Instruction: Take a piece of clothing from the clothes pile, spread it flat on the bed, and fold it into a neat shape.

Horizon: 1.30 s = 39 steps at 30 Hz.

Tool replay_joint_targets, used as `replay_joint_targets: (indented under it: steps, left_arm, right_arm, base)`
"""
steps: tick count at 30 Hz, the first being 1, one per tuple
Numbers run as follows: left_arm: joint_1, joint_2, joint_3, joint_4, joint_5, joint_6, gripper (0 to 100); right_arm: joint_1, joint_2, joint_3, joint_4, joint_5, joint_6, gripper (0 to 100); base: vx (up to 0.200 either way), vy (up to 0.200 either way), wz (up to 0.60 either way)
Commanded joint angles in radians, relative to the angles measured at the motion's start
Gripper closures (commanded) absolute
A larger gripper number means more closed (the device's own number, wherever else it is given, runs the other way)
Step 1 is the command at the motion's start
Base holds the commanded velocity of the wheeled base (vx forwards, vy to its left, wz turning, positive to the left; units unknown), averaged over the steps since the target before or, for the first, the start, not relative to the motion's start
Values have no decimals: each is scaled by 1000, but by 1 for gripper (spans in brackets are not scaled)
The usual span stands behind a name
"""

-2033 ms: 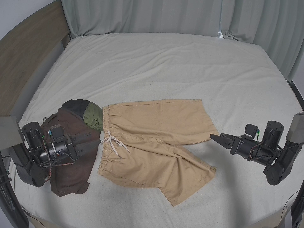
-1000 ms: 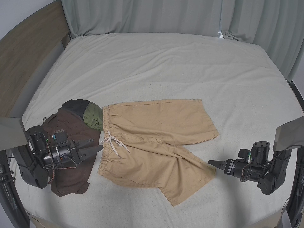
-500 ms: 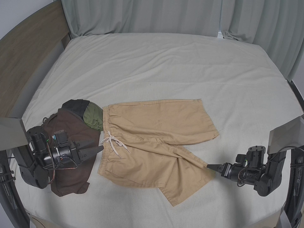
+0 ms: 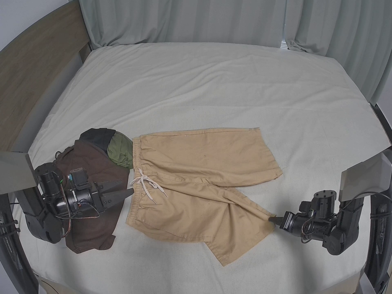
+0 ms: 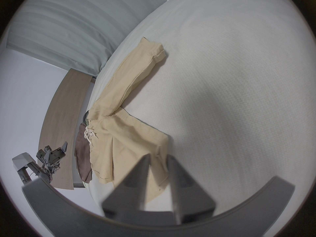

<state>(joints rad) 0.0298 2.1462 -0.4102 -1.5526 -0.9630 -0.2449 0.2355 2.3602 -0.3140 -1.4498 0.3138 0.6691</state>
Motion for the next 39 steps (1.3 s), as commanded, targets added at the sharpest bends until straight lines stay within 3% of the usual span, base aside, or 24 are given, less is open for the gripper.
replay_joint_targets:
  steps: [1, 16, 39]
  left_arm:
    - [1, 1, 1, -1, 0, -1, 0]
    - [-1, 1, 2, -1, -2, 1, 0]
    - [-2, 6, 4, 0, -3, -1, 0]
  right_arm:
    - [-2, 13, -11, -1, -2, 0, 100]
    - [-65, -72, -100, 0, -16, -3, 100]
    - [-65, 34, -275, -67, -36, -11, 100]
  base:
    - [0, 0, 0]
    - [0, 0, 0]
    - [0, 0, 0]
